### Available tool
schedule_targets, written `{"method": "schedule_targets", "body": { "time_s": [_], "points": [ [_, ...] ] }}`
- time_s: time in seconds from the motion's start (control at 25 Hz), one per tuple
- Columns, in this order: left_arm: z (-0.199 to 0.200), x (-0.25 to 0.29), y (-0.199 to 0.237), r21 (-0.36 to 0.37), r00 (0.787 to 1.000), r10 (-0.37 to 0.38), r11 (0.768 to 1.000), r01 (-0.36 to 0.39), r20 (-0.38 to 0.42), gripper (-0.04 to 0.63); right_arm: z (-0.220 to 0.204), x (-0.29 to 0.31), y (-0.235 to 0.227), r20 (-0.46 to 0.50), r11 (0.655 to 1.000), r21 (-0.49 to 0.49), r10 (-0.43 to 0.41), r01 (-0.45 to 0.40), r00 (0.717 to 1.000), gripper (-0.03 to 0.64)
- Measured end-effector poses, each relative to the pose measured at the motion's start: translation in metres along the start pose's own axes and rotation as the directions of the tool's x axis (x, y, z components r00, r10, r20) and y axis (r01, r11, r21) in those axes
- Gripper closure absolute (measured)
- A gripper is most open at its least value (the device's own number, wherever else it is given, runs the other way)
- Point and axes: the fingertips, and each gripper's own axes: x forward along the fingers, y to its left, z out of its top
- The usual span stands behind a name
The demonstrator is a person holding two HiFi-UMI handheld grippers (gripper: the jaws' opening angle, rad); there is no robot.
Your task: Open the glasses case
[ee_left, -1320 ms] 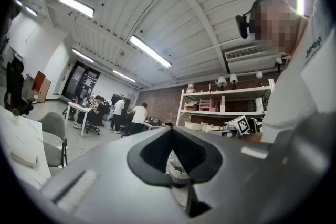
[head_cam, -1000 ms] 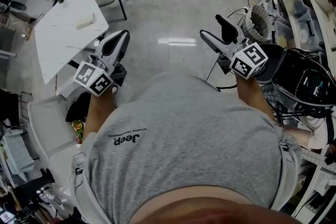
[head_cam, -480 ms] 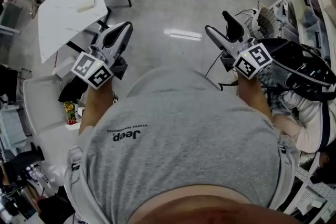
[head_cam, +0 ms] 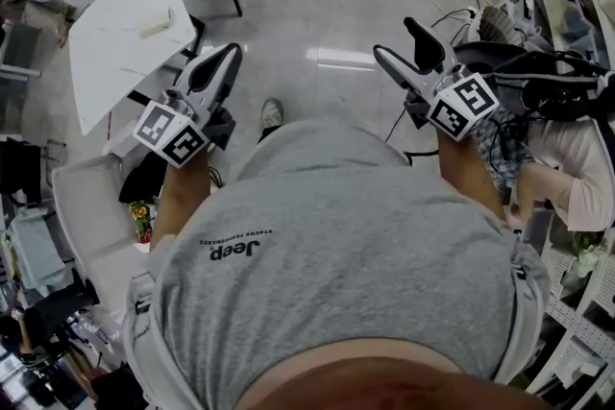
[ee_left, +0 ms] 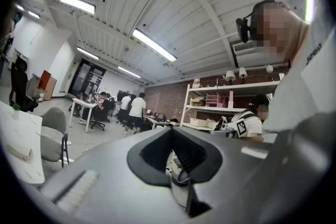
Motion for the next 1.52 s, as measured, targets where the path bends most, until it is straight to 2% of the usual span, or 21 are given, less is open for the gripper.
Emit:
{"method": "schedule_targets", "body": {
  "time_s": [0.16, 0.32, 0.48, 0.64, 0.76, 0.96, 1.32, 1.52],
  "points": [
    [-0.004, 0.026, 0.053, -0.024, 0.997, -0.071, 0.997, 0.071, 0.001, 0.548, -0.007, 0.037, -0.019, -0.007, 0.998, -0.014, -0.06, 0.06, 0.998, 0.272],
    [0.005, 0.059, 0.125, -0.04, 0.987, -0.163, 0.986, 0.164, 0.008, 0.548, -0.003, 0.094, -0.044, 0.0, 0.988, -0.029, -0.152, 0.152, 0.988, 0.272],
    [0.036, 0.089, 0.201, -0.03, 0.97, -0.243, 0.97, 0.243, 0.008, 0.548, 0.015, 0.164, -0.061, 0.013, 0.976, -0.039, -0.212, 0.212, 0.977, 0.272],
    [0.068, 0.109, 0.274, -0.011, 0.957, -0.289, 0.957, 0.289, 0.001, 0.548, 0.036, 0.238, -0.076, 0.028, 0.968, -0.048, -0.246, 0.247, 0.969, 0.272],
    [0.079, 0.117, 0.32, -0.009, 0.954, -0.3, 0.954, 0.3, 0.002, 0.548, 0.04, 0.284, -0.085, 0.022, 0.966, -0.064, -0.25, 0.251, 0.968, 0.272],
    [0.083, 0.128, 0.376, -0.045, 0.954, -0.3, 0.953, 0.301, 0.01, 0.548, 0.038, 0.332, -0.104, -0.005, 0.962, -0.06, -0.268, 0.267, 0.963, 0.272],
    [0.07, 0.155, 0.418, -0.086, 0.966, -0.258, 0.963, 0.256, -0.007, 0.548, 0.037, 0.371, -0.15, -0.047, 0.969, -0.044, -0.246, 0.244, 0.968, 0.272],
    [0.063, 0.192, 0.421, -0.088, 0.975, -0.22, 0.972, 0.216, -0.031, 0.548, 0.028, 0.375, -0.194, -0.066, 0.978, -0.005, -0.206, 0.206, 0.976, 0.273]
  ]
}}
